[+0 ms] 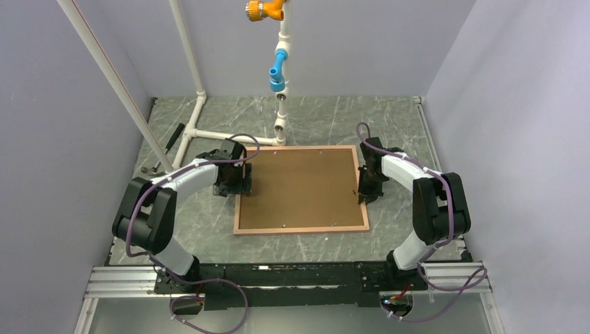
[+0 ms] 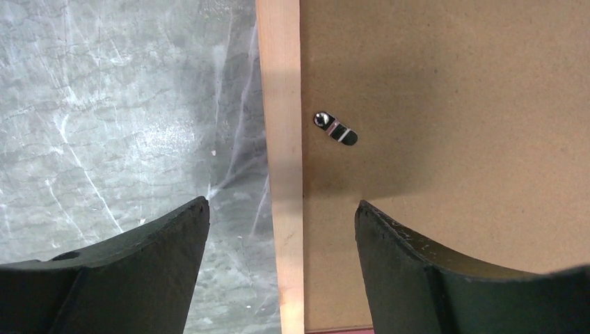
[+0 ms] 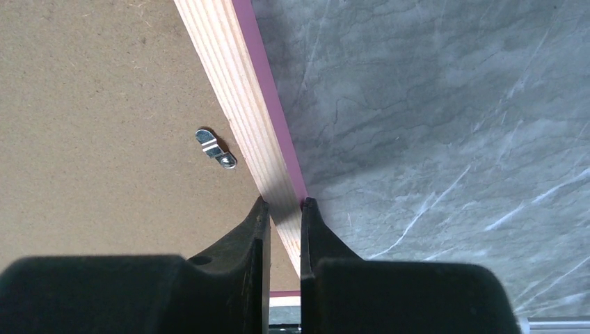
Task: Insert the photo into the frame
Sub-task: Adjust the photo frame at the center of the board, then install the photo frame at the center of the board.
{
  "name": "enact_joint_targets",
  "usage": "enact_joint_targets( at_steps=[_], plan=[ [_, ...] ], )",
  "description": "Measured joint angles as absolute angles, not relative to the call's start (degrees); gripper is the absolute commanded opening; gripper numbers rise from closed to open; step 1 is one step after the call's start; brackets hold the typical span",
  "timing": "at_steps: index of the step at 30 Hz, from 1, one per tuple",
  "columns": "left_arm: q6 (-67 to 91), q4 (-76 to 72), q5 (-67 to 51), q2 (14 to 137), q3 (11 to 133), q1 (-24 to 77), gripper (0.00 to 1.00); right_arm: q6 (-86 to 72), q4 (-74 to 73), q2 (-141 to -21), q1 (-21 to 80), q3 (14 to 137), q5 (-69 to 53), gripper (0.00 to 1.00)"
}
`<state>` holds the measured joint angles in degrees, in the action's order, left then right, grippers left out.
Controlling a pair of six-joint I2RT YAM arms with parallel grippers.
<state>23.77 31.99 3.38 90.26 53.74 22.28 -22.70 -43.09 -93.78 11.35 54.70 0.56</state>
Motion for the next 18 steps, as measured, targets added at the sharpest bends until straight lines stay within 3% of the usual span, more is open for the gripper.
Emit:
enact_joint_targets(
  at_steps=[9,18],
  plan=[
    [26.8,27.6,3.7,94.4,55.7,22.2,0.74,-23.0,-43.2,-93.8,12.0,54.8,1.6,0.00],
    [29.7,25.7,4.6,96.9,57.8,22.1,0.47,-23.0,-42.7,-93.8,12.1,54.0,1.7,0.00]
  ],
)
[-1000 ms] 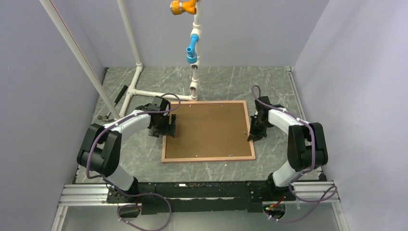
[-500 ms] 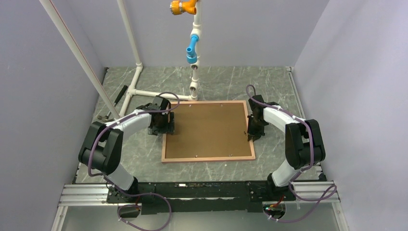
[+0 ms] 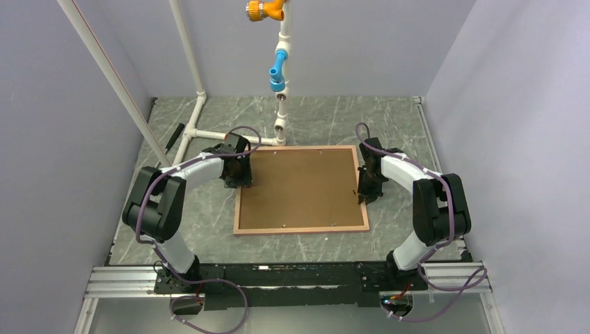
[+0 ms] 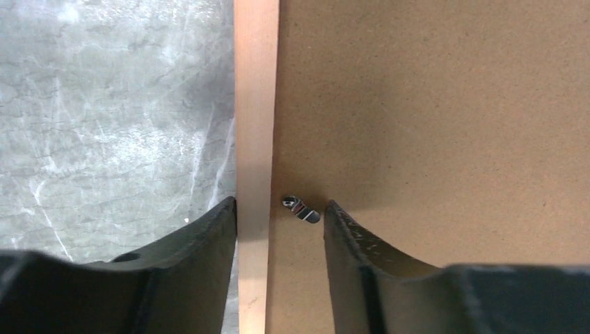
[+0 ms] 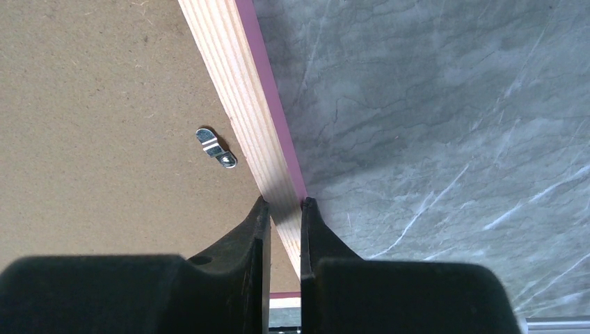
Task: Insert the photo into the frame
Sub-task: Install the photo frame at the center of the board.
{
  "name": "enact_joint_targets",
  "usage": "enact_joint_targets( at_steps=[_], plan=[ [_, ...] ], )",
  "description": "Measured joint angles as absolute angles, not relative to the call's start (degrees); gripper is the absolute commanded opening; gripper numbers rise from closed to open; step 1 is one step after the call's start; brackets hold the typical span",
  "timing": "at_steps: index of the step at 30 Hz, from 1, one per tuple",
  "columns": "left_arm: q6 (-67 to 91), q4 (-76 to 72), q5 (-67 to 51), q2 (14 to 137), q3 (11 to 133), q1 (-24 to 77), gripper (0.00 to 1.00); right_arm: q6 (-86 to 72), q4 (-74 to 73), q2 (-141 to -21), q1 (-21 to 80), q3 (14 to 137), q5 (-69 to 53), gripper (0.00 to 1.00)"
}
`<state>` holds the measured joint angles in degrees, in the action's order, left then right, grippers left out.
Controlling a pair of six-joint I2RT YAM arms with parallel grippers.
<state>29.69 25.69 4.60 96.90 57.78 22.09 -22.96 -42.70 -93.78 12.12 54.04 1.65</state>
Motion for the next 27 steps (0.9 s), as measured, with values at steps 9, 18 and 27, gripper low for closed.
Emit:
enact_joint_targets(
  at_steps=[9,18,27],
  plan=[
    [28.0,26.6,4.9,96.4,57.6,21.2,0.03,-22.9,-42.9,-93.8,12.2,54.5,1.6,0.00],
    [27.0,25.1,5.0,95.6,56.4,21.2,0.00,-21.9,-42.2,-92.4,12.1,54.0,0.6,0.38],
    [26.6,25.1,5.0,95.6,56.4,21.3,0.00,-25.1,-35.5,-91.9,10.9,53.7,-6.5,0.78]
  ],
)
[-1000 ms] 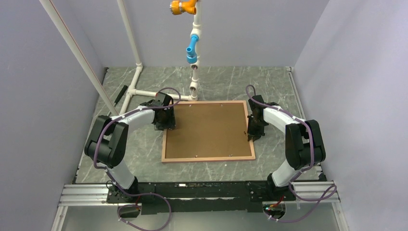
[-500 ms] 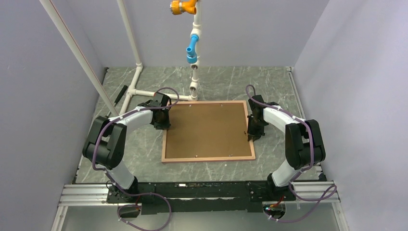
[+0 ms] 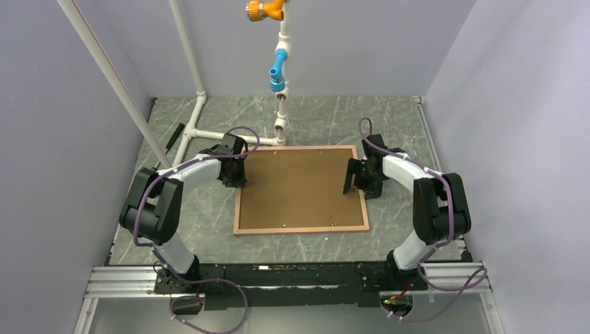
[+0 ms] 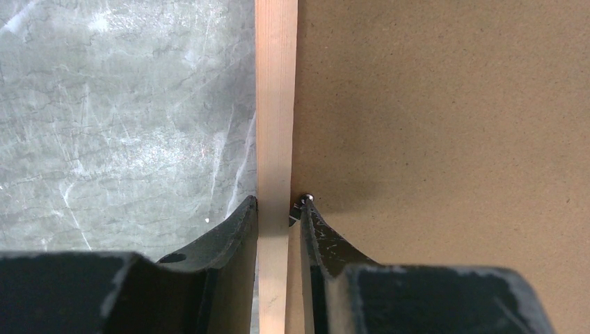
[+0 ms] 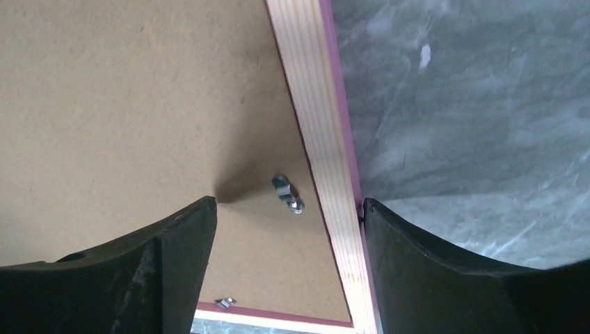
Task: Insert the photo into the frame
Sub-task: Install the photo frame at the center of the board.
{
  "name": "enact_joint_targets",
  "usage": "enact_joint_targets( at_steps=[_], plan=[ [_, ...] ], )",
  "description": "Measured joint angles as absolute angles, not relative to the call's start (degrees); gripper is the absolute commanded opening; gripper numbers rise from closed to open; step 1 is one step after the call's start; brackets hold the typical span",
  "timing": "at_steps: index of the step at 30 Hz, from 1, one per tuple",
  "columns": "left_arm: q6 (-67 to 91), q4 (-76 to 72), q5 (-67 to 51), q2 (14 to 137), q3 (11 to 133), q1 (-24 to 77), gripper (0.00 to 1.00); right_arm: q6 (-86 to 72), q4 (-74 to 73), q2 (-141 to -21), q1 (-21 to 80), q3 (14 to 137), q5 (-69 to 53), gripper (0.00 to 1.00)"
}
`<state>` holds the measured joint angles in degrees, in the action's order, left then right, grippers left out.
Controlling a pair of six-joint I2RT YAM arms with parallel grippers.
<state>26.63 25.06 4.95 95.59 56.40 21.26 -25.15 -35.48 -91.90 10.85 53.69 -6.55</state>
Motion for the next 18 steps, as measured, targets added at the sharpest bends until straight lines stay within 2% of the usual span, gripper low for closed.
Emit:
enact_joint_targets(
  at_steps=[8,12,15,16,18],
  plan=[
    [26.6,25.1,4.9,95.6,56.4,21.3,0.00,-25.5,-37.6,-97.8,9.6,58.1,-5.8,0.45],
    [26.6,25.0,4.9,95.6,56.4,21.2,0.00,-24.6,-38.4,-97.1,9.3,58.1,-3.0,0.19],
    [26.6,25.0,4.9,95.6,56.4,21.2,0.00,-24.7,-37.9,-96.4,9.4,57.9,-0.4,0.04],
    [26.6,25.0,4.8,95.6,56.4,21.2,0.00,-24.4,-38.0,-96.3,9.5,57.8,-0.1,0.00],
    [26.6,25.0,4.8,95.6,56.4,21.2,0.00,-23.7,-38.0,-96.1,9.8,57.7,0.3,0.00]
  ],
)
